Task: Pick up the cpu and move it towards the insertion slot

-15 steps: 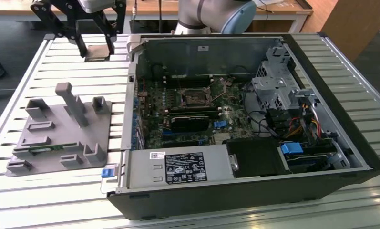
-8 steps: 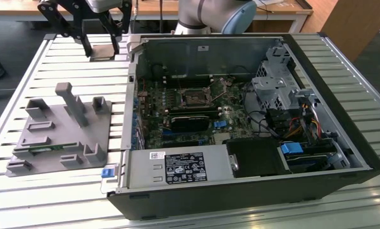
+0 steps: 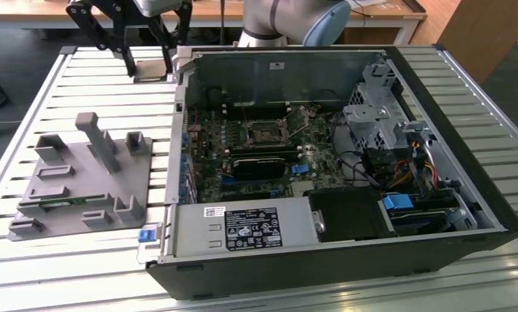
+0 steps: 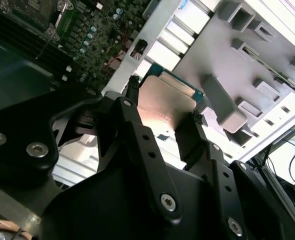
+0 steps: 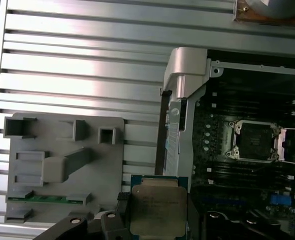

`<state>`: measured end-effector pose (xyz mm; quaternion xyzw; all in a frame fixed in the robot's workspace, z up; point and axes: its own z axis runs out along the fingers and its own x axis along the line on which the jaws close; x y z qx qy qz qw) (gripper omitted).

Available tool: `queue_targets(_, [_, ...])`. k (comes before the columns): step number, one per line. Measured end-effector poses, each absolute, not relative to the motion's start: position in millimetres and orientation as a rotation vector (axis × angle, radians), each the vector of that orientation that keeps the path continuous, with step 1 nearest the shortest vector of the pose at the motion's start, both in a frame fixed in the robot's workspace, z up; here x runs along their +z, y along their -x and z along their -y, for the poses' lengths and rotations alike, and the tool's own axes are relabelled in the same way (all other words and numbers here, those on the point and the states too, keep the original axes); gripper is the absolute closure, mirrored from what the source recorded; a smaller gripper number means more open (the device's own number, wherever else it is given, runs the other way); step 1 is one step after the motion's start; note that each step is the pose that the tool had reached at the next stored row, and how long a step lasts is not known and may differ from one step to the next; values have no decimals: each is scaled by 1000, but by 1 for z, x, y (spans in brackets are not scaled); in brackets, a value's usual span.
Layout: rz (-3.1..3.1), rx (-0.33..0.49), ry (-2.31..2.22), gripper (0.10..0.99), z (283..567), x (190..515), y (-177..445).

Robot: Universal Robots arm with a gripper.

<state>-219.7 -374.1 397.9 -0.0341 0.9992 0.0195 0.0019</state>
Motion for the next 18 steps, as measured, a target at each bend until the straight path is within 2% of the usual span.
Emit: queue_targets(18, [-3136, 61, 88, 545, 366, 395, 189])
